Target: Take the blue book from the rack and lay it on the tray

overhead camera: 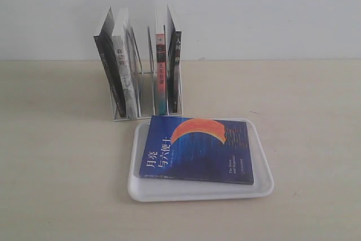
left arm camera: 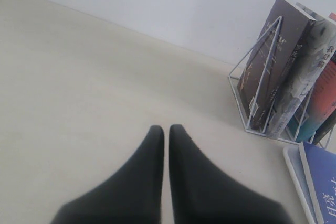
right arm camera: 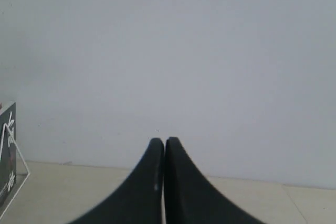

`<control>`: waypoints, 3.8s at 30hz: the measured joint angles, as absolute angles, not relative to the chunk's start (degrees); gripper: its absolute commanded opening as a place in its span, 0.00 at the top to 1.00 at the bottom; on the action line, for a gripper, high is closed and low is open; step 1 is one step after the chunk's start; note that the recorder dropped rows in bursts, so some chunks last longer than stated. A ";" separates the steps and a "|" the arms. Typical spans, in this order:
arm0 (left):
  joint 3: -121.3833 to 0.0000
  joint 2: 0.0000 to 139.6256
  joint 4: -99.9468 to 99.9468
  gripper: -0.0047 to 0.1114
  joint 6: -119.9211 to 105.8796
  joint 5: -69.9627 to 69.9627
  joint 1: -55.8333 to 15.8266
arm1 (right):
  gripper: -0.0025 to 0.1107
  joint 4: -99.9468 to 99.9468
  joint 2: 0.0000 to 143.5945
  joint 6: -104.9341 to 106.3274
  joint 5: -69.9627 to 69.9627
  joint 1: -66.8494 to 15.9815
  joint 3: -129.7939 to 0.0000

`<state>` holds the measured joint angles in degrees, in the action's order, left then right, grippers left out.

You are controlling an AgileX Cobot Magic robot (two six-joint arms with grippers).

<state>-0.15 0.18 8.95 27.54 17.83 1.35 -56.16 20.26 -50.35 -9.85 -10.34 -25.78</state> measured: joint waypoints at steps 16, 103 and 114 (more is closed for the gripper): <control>-0.15 0.18 8.95 0.92 27.54 17.83 1.35 | 0.98 3.57 20.26 13.33 -11.72 -10.34 -25.78; -0.15 0.18 8.95 0.92 27.54 17.83 1.35 | 0.98 7.42 0.22 4.93 -19.76 0.00 0.03; -0.15 0.18 8.95 0.92 27.54 17.83 1.35 | 0.98 7.42 0.22 4.93 -19.76 0.00 0.03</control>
